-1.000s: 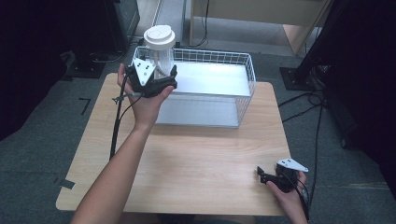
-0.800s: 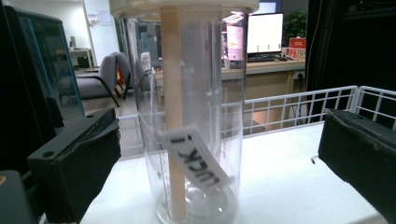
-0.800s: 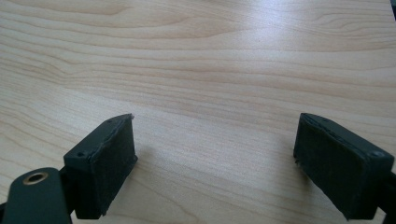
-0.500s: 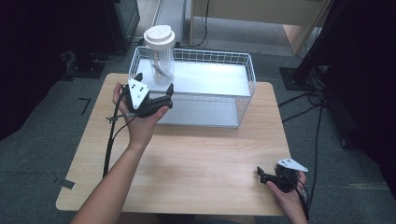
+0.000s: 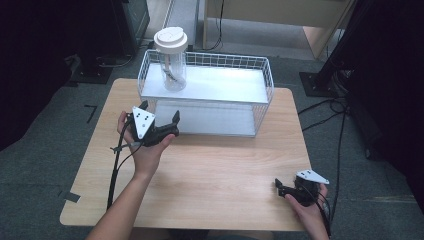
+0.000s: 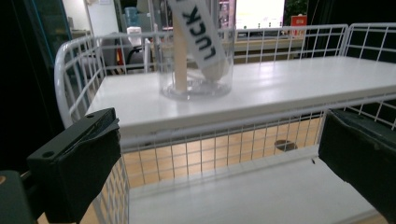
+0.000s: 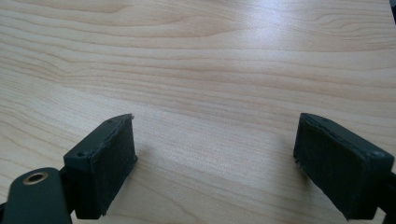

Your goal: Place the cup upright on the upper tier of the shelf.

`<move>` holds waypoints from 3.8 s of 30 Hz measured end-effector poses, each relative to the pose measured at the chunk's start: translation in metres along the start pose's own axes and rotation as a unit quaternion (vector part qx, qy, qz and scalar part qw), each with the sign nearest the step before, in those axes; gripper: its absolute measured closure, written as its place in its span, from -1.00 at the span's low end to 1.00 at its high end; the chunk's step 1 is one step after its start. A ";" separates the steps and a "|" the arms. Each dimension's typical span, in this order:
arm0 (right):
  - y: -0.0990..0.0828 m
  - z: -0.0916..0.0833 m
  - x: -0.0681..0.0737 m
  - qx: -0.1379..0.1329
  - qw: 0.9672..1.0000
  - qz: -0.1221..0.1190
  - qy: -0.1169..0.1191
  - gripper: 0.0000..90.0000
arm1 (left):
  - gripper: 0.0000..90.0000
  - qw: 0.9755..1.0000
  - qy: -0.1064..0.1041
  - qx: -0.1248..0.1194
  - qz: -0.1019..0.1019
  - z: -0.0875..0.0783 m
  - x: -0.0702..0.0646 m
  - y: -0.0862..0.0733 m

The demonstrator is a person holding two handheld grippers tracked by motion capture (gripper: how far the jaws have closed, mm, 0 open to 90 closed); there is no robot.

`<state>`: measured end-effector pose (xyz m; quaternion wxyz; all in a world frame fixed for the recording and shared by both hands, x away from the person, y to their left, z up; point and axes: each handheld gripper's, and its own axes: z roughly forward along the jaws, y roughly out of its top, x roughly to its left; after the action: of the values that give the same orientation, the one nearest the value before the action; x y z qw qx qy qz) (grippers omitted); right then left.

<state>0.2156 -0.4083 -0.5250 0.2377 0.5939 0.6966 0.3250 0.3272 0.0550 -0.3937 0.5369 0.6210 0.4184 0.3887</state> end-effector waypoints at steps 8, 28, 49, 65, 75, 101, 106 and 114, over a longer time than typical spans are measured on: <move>0.000 0.000 0.000 -0.001 1.000 -0.001 -0.001 -0.72 | -1.00 1.000 0.007 0.017 -0.006 -0.010 0.006 -0.021; 0.000 0.000 0.001 0.000 1.000 -0.003 -0.003 -0.72 | -1.00 0.996 0.025 0.087 -0.022 -0.027 0.020 -0.073; 0.000 0.000 0.001 0.002 1.000 -0.005 -0.005 -0.72 | -1.00 0.977 0.060 0.205 -0.023 -0.051 0.046 -0.113; 0.000 0.000 0.002 0.002 1.000 -0.007 -0.007 -0.71 | -1.00 0.961 0.068 0.264 -0.036 -0.075 0.077 -0.131; 0.000 0.000 0.001 0.002 1.000 -0.007 -0.008 -0.71 | -1.00 0.955 0.068 0.286 -0.022 -0.088 0.087 -0.136; 0.000 0.001 0.002 0.002 1.000 -0.008 -0.009 -0.71 | -1.00 0.940 0.020 0.341 -0.021 -0.102 0.101 -0.142; 0.000 0.001 0.002 0.002 1.000 -0.008 -0.009 -0.71 | -1.00 0.939 0.017 0.342 -0.019 -0.102 0.101 -0.142; 0.000 0.001 0.002 0.002 1.000 -0.008 -0.009 -0.71 | -1.00 0.939 0.016 0.342 -0.019 -0.102 0.101 -0.142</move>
<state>0.2158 -0.4066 -0.5252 0.2449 0.5918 0.6997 0.3166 0.2533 0.1952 -0.5190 0.2924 0.7526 0.5465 0.2221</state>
